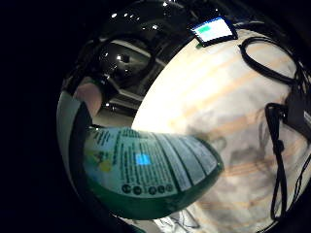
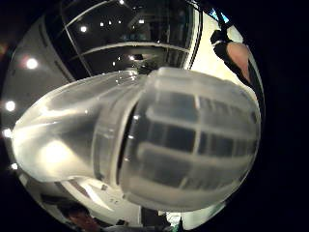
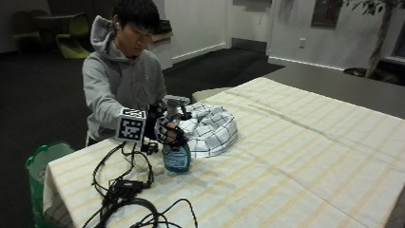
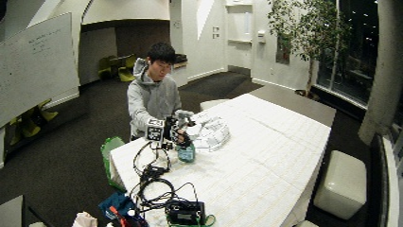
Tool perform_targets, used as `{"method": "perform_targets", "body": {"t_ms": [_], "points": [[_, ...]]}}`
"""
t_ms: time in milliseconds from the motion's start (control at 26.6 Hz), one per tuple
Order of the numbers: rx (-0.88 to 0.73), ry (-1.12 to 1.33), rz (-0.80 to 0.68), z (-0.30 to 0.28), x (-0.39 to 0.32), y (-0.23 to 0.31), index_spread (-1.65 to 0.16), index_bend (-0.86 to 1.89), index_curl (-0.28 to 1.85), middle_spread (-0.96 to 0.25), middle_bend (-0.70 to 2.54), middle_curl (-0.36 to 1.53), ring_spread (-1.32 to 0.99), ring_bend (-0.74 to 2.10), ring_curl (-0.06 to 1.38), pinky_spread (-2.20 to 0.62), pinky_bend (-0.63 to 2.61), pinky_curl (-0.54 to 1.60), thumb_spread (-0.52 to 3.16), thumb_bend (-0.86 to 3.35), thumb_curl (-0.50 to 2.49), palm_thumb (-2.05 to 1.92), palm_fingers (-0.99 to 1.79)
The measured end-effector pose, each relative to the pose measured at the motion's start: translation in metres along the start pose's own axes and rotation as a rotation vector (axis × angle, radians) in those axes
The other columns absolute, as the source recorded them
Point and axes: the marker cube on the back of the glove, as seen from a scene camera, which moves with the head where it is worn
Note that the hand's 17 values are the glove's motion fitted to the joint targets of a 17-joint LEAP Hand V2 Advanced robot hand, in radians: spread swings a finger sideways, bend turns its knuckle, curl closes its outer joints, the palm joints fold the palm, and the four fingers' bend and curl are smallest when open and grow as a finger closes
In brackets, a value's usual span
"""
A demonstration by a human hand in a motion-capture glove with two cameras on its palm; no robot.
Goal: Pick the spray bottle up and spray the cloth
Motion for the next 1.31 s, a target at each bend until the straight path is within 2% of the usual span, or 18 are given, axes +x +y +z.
{"method": "perform_targets", "body": {"t_ms": [263, 488, 601, 939, 1126, 1314], "points": [[0.023, -0.003, -0.004, 0.005, 0.001, -0.003, -0.25, 0.16, 0.33, -0.03, 0.34, 0.34, -0.09, 0.57, 0.37, 0.06, 0.38, 0.33, 0.81, -0.01, 0.43, 0.95, 1.03], [-0.005, 0.001, -0.012, 0.014, -0.004, -0.008, -0.23, 0.22, 0.38, -0.07, 0.41, 0.39, -0.13, 0.57, 0.39, -0.06, 0.35, 0.34, 0.63, -0.02, 0.50, 1.00, 1.33], [-0.009, -0.006, -0.008, 0.022, -0.006, -0.014, -0.23, 0.24, 0.40, -0.11, 0.53, 0.43, -0.15, 0.55, 0.40, -0.11, 0.32, 0.34, 0.54, -0.02, 0.52, 1.01, 1.39], [-0.041, 0.012, -0.069, 0.045, -0.011, -0.020, -0.22, 0.27, 0.45, -0.12, 0.60, 0.47, -0.16, 0.60, 0.42, -0.20, 0.33, 0.35, 0.40, -0.03, 0.58, 1.00, 1.40], [-0.137, 0.041, -0.124, 0.055, -0.017, -0.025, -0.21, 0.32, 0.48, -0.13, 0.60, 0.48, -0.17, 0.60, 0.43, -0.23, 0.34, 0.36, 0.34, -0.03, 0.61, 1.00, 1.40], [-0.340, 0.125, -0.198, 0.056, -0.032, -0.029, -0.20, 0.37, 0.50, -0.12, 0.61, 0.49, -0.16, 0.60, 0.44, -0.25, 0.34, 0.36, 0.28, -0.03, 0.64, 1.00, 1.41]]}}
